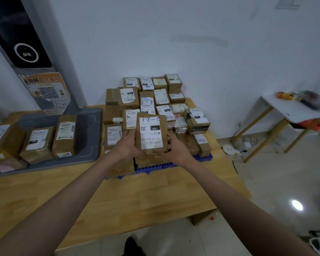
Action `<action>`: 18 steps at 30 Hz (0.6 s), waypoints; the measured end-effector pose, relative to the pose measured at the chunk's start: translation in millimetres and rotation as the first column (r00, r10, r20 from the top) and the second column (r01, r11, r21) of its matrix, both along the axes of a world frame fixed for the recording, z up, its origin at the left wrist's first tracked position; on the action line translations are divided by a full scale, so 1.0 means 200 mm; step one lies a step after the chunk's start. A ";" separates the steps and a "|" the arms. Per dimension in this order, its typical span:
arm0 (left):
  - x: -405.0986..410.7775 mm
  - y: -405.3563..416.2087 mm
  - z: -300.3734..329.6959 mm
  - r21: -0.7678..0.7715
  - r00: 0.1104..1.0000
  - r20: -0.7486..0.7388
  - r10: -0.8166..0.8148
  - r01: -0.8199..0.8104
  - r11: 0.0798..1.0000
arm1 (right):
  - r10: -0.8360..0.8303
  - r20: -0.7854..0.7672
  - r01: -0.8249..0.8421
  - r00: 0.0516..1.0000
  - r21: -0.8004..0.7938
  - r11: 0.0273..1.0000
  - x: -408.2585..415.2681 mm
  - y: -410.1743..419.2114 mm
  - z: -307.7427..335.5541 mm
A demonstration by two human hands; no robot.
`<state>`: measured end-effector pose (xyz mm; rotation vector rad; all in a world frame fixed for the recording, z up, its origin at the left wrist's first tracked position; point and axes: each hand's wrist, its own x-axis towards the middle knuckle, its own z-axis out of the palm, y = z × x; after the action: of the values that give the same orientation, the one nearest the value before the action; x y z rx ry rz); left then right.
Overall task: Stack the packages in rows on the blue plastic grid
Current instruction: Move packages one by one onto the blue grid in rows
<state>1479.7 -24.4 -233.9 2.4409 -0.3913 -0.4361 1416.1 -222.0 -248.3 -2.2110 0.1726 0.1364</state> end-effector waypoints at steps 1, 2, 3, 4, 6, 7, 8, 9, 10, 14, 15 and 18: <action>0.02 -0.03 0.01 -0.002 1.000 0.000 -0.015 0.015 1.000 | -0.006 -0.002 0.006 1.000 0.001 1.000 0.01 -0.03 0.01; 0.04 -0.06 0.03 -0.005 1.000 -0.002 -0.028 0.028 1.000 | -0.014 -0.003 0.014 1.000 -0.001 1.000 0.02 -0.06 0.02; 0.07 -0.09 0.04 -0.007 0.999 -0.004 -0.038 0.038 0.999 | -0.024 -0.001 0.024 1.000 -0.004 1.000 0.04 -0.09 0.03; 0.09 -0.13 0.05 -0.004 0.999 -0.002 -0.044 0.044 0.999 | -0.034 0.001 0.034 0.999 -0.007 0.999 0.06 -0.12 0.04; 0.16 -0.19 0.07 0.014 0.998 0.014 -0.058 0.058 0.998 | -0.046 0.009 0.046 0.999 -0.012 0.999 0.11 -0.18 0.07; 0.19 -0.23 0.08 0.017 0.998 0.017 -0.068 0.067 0.998 | -0.053 0.013 0.053 0.999 -0.014 0.998 0.13 -0.21 0.08; 0.23 -0.26 0.09 0.013 0.997 0.016 -0.077 0.077 0.997 | -0.063 0.017 0.063 0.998 -0.017 0.998 0.16 -0.24 0.09; 0.26 -0.29 0.10 0.006 0.996 0.012 -0.087 0.087 0.996 | -0.077 0.021 0.077 0.997 -0.019 0.997 0.18 -0.27 0.10; 0.29 -0.33 0.10 -0.002 0.995 0.010 -0.099 0.099 0.995 | -0.093 0.020 0.093 0.996 -0.021 0.995 0.20 -0.31 0.11; 0.41 -0.47 0.10 -0.028 0.988 0.024 -0.151 0.152 0.988 | -0.137 0.013 0.137 0.991 -0.030 0.990 0.28 -0.44 0.10; 0.43 -0.51 0.09 -0.026 0.987 0.027 -0.159 0.160 0.987 | -0.145 0.011 0.145 0.989 -0.038 0.989 0.30 -0.48 0.10; 0.50 -0.60 0.11 -0.035 0.982 0.024 -0.185 0.186 0.982 | -0.150 0.009 0.150 0.989 -0.050 0.987 0.38 -0.57 0.11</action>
<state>1580.5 -144.8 -212.4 2.3838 -0.6334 -0.4782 1491.5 -336.7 -226.0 -2.2388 0.3419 0.0440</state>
